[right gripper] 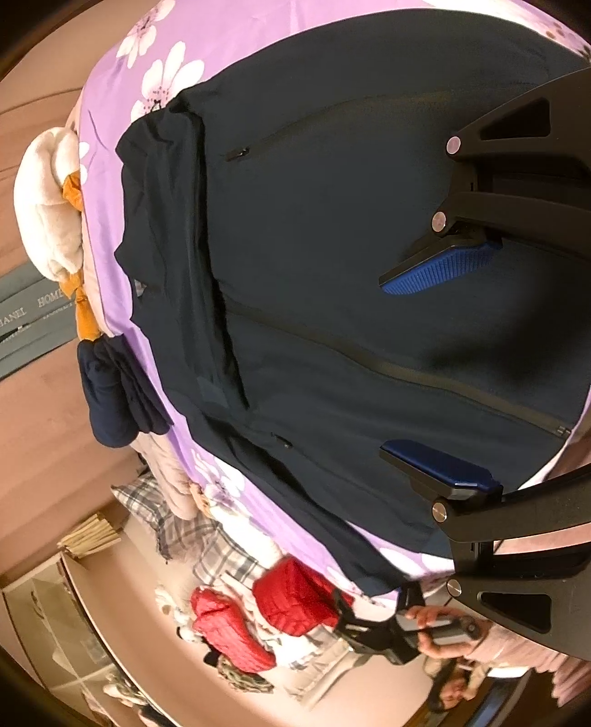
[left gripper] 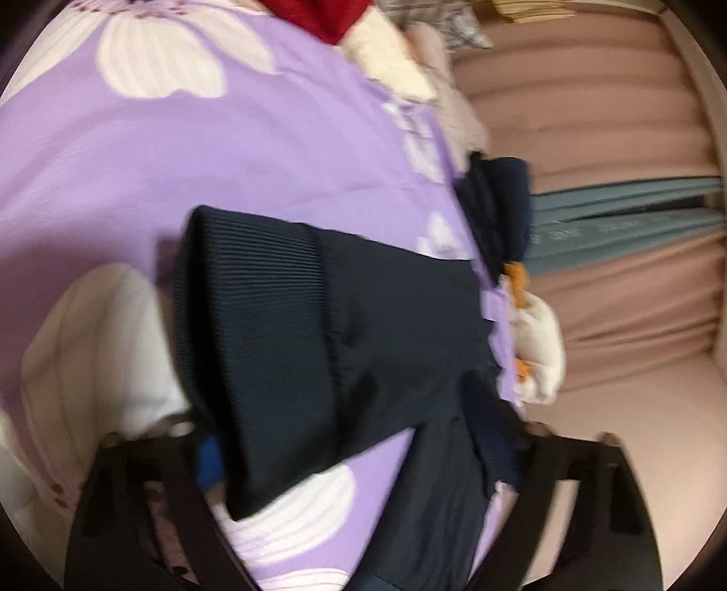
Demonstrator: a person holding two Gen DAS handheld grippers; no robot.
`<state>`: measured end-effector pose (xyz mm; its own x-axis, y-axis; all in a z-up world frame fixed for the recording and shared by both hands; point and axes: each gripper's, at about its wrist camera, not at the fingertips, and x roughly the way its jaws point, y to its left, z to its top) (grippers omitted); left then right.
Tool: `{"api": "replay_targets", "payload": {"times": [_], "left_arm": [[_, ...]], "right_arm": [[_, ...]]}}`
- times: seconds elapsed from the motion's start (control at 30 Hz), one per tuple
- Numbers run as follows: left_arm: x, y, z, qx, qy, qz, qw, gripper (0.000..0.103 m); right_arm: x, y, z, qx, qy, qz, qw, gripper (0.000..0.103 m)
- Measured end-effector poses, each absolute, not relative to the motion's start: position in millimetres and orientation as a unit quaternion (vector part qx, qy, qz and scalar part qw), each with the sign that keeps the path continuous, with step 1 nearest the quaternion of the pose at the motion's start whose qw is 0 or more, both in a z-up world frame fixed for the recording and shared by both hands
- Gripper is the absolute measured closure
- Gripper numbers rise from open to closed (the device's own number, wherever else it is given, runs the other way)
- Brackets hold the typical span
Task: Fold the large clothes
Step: 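Lift the sleeve and fold it across the jacket body with the left tool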
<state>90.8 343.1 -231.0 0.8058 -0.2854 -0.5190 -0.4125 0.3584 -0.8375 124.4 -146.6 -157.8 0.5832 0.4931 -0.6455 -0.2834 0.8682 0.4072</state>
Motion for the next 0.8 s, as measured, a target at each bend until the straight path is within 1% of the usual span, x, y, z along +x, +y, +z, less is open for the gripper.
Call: {"api": "replay_targets", "payload": {"times": [0.07, 0.13, 0.17, 0.2, 0.23, 0.27, 0.3, 0.33, 0.37, 0.53, 0.7, 0.8], "left_arm": [[90, 344, -232, -0.565, 0.306, 0.049, 0.765, 0.034], [89, 343, -231, -0.559, 0.305, 0.056, 0.769, 0.045], [89, 343, -233, -0.554, 0.309, 0.059, 0.771, 0.054], [89, 344, -234, -0.553, 0.312, 0.058, 0.771, 0.060], [91, 344, -236, -0.550, 0.321, 0.057, 0.769, 0.064], [92, 343, -236, -0.546, 0.327, 0.059, 0.769, 0.071], [94, 343, -235, -0.542, 0.331, 0.060, 0.770, 0.077], [95, 343, -232, -0.534, 0.335, 0.061, 0.773, 0.078], [95, 342, -226, -0.529, 0.334, 0.061, 0.778, 0.082], [101, 334, -188, -0.494, 0.311, 0.063, 0.810, 0.088], [124, 307, -135, -0.441, 0.304, 0.051, 0.843, 0.090], [149, 278, -103, -0.404, 0.307, 0.041, 0.861, 0.090]], "right_arm": [[125, -147, -160, 0.133, 0.404, 0.219, 0.878, 0.037], [126, -149, -162, 0.137, 0.406, 0.220, 0.876, 0.037], [126, -149, -162, 0.138, 0.407, 0.220, 0.876, 0.037], [126, -148, -163, 0.138, 0.408, 0.220, 0.875, 0.037], [126, -148, -163, 0.139, 0.409, 0.220, 0.875, 0.037], [127, -148, -164, 0.140, 0.409, 0.221, 0.874, 0.037], [126, -148, -164, 0.142, 0.410, 0.223, 0.873, 0.037], [126, -148, -165, 0.143, 0.410, 0.225, 0.872, 0.037], [126, -148, -165, 0.144, 0.410, 0.227, 0.872, 0.037], [126, -152, -167, 0.153, 0.407, 0.233, 0.870, 0.037], [126, -163, -168, 0.174, 0.399, 0.238, 0.868, 0.037], [127, -173, -169, 0.189, 0.392, 0.242, 0.867, 0.037]]}}
